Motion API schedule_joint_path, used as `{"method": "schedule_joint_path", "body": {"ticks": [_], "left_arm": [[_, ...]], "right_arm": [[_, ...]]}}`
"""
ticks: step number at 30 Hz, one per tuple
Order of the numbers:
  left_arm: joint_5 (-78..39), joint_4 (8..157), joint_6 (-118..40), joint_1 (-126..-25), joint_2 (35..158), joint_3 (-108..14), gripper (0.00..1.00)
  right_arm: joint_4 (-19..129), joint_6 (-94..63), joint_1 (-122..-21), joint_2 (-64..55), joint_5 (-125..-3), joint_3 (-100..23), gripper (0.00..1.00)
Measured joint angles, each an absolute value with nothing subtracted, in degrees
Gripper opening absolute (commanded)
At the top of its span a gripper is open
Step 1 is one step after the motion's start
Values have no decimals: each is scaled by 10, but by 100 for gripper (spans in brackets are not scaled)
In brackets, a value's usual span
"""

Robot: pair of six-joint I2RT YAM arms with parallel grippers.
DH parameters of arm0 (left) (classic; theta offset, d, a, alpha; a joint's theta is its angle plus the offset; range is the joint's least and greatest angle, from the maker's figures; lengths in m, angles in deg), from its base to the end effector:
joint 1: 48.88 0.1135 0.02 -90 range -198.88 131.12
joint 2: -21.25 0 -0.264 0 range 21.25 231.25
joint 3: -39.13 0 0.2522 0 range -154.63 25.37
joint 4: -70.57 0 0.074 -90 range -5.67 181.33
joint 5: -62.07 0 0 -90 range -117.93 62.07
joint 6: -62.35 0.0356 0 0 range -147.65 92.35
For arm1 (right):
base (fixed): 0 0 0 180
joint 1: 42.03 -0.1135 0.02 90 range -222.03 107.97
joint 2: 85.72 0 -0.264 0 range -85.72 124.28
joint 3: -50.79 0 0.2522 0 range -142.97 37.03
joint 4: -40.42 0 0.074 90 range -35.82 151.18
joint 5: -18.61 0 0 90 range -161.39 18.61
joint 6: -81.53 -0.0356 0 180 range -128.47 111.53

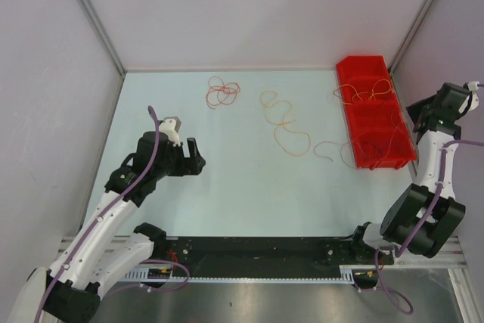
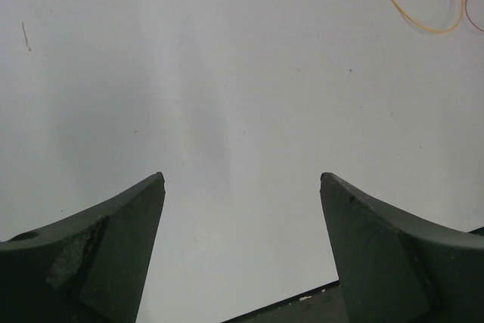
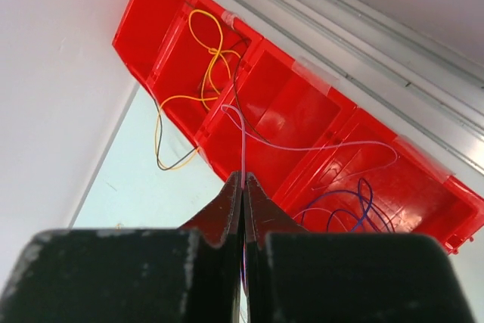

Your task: Untangle the cables

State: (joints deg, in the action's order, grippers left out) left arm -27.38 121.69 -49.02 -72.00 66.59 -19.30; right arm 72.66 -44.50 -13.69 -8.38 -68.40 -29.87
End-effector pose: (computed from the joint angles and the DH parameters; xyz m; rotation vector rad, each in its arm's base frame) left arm 0.1529 -0.0657 0.2909 0.0400 2.2695 -0.4289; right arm 0.2736 -0.1454 0.3327 1.0795 1.7752 0.1363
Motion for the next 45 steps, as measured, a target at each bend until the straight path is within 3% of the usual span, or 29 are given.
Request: {"method": "schedule_joint_path", "body": {"ticks": [14,22,32,38,45], "left_arm": [[-274,1217,-490,-720,666,-193,89],[-274,1217,-490,-720,666,-193,89],[-274,1217,-490,-720,666,-193,89],[-274,1217,-490,-720,666,-193,89],[-278,1217,-490,-720,666,-193,89]], "right_arm": [[764,-464,-152,-84,-704,-151,0],[767,-475,-172,-116,-701,-140,0],[844,-563,-181,-209,-710,-232,0],[969,-707,-164,-203,-766,-328,0],[981,-824,-143,-150,-704,-328,0]]}}
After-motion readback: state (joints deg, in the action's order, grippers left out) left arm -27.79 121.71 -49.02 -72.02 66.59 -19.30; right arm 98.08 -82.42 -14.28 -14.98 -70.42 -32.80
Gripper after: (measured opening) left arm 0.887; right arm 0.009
